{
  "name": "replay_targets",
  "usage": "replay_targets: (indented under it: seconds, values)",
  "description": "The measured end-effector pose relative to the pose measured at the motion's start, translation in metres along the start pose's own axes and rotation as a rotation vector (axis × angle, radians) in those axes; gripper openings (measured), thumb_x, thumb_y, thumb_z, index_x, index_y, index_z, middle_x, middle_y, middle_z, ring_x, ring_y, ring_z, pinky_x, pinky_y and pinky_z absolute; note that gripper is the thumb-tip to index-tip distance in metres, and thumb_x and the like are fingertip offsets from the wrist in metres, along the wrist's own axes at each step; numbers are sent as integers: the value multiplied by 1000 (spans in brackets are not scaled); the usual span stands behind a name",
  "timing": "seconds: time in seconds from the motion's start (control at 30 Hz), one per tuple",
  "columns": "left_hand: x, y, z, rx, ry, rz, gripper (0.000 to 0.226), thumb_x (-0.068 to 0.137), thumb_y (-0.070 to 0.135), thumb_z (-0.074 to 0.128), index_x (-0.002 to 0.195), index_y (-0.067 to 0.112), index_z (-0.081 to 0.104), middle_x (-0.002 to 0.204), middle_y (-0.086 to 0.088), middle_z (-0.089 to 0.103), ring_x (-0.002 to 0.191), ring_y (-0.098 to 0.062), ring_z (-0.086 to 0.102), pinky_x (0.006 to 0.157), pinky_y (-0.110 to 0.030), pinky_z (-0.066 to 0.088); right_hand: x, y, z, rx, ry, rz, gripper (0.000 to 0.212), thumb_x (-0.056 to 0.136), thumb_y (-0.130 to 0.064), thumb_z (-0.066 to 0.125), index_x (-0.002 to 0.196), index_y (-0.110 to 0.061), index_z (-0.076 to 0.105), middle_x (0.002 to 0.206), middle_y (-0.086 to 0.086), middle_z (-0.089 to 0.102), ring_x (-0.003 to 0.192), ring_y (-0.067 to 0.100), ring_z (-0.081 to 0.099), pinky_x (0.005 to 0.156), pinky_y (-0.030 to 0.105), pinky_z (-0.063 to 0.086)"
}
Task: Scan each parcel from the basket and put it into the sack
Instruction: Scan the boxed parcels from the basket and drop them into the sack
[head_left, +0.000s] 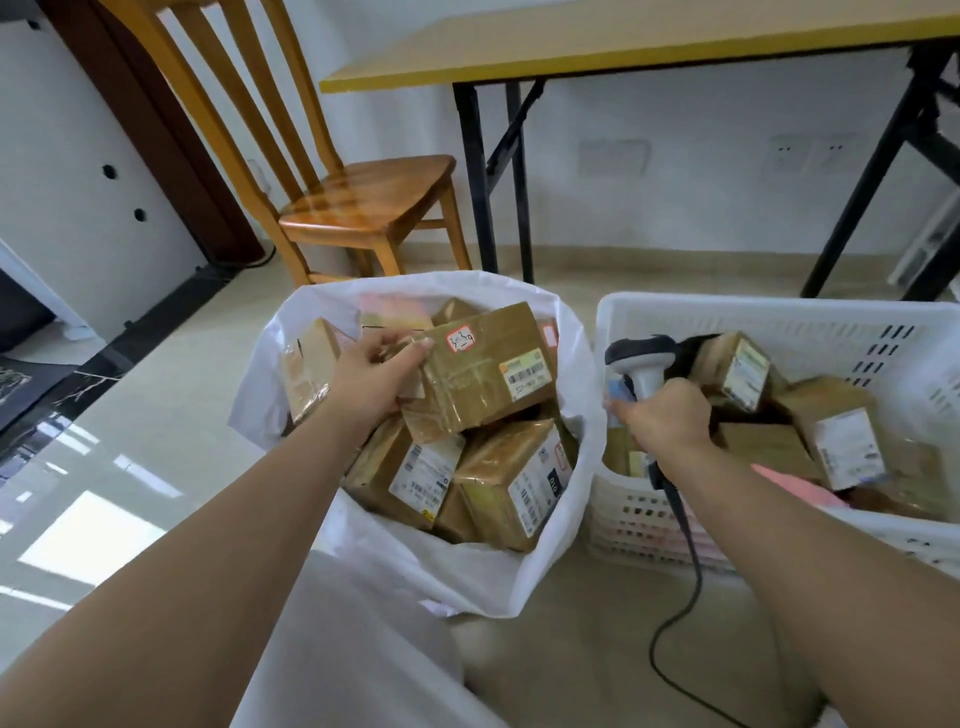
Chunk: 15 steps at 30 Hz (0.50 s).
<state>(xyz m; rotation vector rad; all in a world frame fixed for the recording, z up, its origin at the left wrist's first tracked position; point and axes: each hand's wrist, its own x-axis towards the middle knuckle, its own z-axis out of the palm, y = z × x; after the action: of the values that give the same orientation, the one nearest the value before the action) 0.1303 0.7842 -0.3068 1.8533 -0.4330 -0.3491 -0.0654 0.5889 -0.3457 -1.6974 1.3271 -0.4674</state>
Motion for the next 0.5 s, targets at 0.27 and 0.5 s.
replay_targets:
  seconds: [0.27,0.5]
  values:
    - [9,-33,6,-79,-52,-108,33,88,27,71,119,14,65,102,-4,70,87,-17,71,69,-36,62,12,38,60,-82,-8,99,58,78,-43,78,111,1,58,106,17,64,92,33,64,62,31,41]
    - [12,-45,2,-145,-62,-146,31,92,19,67,121,8,62,107,-12,68,80,-17,71,56,-26,56,19,46,73,-109,-50,182,51,89,-17,67,131,2,45,115,19,60,104,34,61,72,32,41]
